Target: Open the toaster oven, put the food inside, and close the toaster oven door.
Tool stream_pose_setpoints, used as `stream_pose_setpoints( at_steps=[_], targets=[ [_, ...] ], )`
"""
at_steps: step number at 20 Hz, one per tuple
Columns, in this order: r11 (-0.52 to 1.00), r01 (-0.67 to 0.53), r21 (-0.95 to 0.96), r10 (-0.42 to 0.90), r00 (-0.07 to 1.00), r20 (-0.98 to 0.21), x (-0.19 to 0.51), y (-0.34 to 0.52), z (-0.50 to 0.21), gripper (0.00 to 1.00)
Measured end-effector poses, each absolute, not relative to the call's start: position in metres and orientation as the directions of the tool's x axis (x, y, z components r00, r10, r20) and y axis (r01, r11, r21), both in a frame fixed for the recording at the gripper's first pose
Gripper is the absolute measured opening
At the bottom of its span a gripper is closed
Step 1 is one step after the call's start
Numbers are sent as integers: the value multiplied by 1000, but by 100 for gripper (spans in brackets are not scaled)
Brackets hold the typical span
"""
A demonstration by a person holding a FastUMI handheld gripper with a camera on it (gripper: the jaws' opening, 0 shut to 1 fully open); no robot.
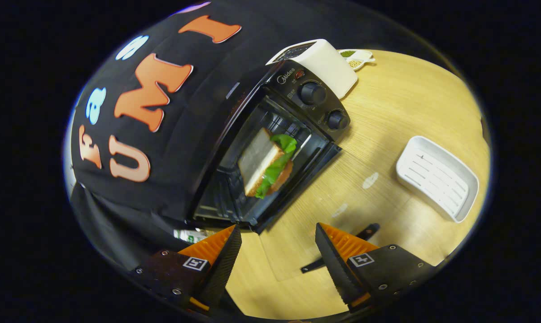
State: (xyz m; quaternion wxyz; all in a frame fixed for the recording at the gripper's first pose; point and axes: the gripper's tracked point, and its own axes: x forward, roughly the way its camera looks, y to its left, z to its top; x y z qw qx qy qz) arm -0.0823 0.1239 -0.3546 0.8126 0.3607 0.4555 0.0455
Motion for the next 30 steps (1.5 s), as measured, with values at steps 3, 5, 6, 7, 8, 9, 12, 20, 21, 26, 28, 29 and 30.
stream_pose_setpoints(
  at_steps=[3, 5, 6, 7, 8, 9, 12, 20, 21, 26, 28, 29, 30],
  targets=[
    [844, 140, 518, 377, 533, -758, -117, 112, -369, 98],
    [926, 42, 376, 304, 508, -806, -134, 97, -387, 98],
    [956, -8, 294, 259, 496, -829, -140, 90, -396, 98],
    [972, -59, 226, 226, 489, -843, -146, 86, -405, 99],
    [979, -110, 173, 204, 488, -849, -148, 85, -411, 99],
    [980, -152, 125, 184, 484, -856, -151, 87, -416, 99],
    [969, -249, 1, 125, 484, -866, -148, 90, -430, 99],
    [956, -271, -112, 50, 527, -849, -133, 91, -447, 100],
    [959, -265, -103, 56, 533, -844, -133, 91, -445, 100],
    [970, -238, -41, 115, 606, -787, -119, 96, -403, 100],
    [977, -211, -24, 121, 644, -756, -105, 95, -380, 100],
    [979, -205, -16, 125, 658, -743, -98, 95, -368, 100],
    [979, -202, -12, 130, 674, -727, -89, 97, -359, 100]
  ],
)
